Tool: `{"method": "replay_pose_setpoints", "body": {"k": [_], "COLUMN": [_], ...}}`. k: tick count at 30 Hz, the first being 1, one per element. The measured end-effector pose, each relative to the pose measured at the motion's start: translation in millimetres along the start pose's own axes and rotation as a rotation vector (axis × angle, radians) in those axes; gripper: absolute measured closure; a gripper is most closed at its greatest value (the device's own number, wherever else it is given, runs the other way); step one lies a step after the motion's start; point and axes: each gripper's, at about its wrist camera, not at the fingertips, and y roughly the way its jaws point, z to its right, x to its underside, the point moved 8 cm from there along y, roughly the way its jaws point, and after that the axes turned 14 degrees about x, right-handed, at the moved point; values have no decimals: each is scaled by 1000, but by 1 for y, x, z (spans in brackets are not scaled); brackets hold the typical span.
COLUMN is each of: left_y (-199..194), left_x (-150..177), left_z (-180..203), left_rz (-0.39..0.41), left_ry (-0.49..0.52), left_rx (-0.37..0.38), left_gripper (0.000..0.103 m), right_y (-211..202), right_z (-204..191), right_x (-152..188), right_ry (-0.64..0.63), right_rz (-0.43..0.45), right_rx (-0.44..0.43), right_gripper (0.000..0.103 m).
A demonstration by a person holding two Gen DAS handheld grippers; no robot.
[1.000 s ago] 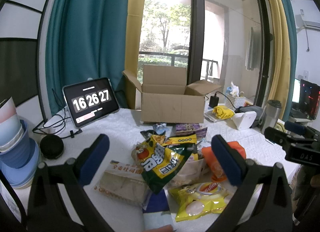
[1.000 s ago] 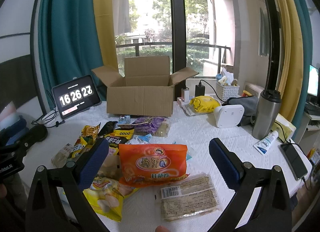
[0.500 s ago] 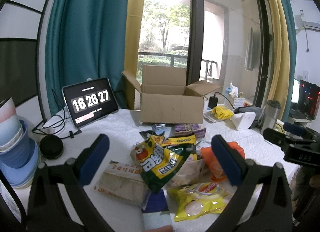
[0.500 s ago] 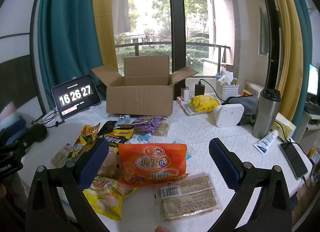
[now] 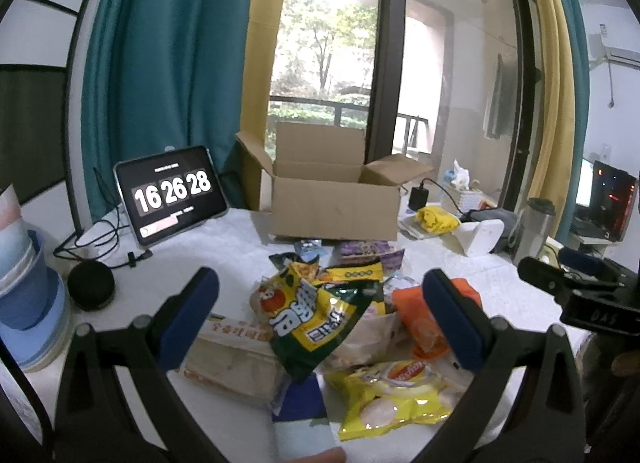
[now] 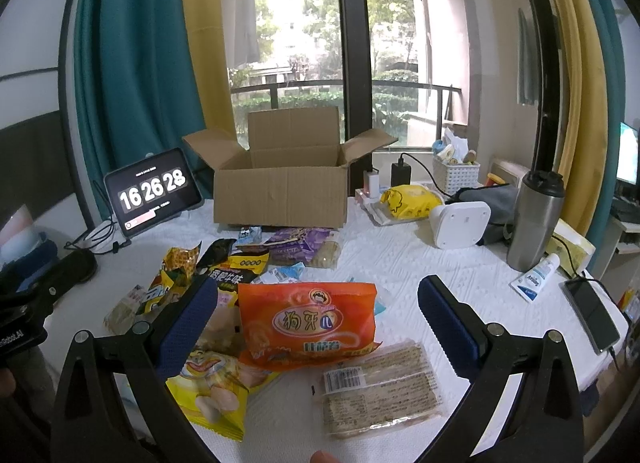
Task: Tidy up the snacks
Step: 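Grasp the orange bag with the right tool while the left tool grasps the yellow-green chip bag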
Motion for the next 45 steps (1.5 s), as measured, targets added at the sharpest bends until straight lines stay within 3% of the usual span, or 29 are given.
{"method": "replay_pose_setpoints", "body": {"k": [6,15,23,30,33,37,39,41,43,45], "left_y": [16,62,103,136,144,147,150,152,152,150], "left_x": [8,31,36,48,52,56,60,65,64,61], "left_z": [-2,-13,-24,-25,-35,-55,-58,-63,-64,-63], "left_rz": [-41,-171,-281,-382,-415,-433,-457,-474,-473,-461], "left_ry": [-10,-31,-22,36,-1,-137,-160,-192,-193,-180], "left_rx": [9,8,-32,-103,-109,-62,-47,-34,-20,-19], "left_gripper": [0,0,0,0,0,2,17,26,37,56], "right_y": [13,54,92,129,144,162,165,167,166,164], "right_z": [-2,4,15,16,15,9,7,5,1,-2], "right_x": [7,30,43,55,60,73,77,77,76,75], "right_ry": [5,35,64,72,83,78,85,87,96,61], "right_rz": [-39,-151,-235,-319,-357,-436,-459,-467,-468,-459], "right_rx": [-10,-19,-19,-72,-110,-172,-213,-234,-277,-272], "right_gripper": [0,0,0,0,0,0,0,10,33,38]}}
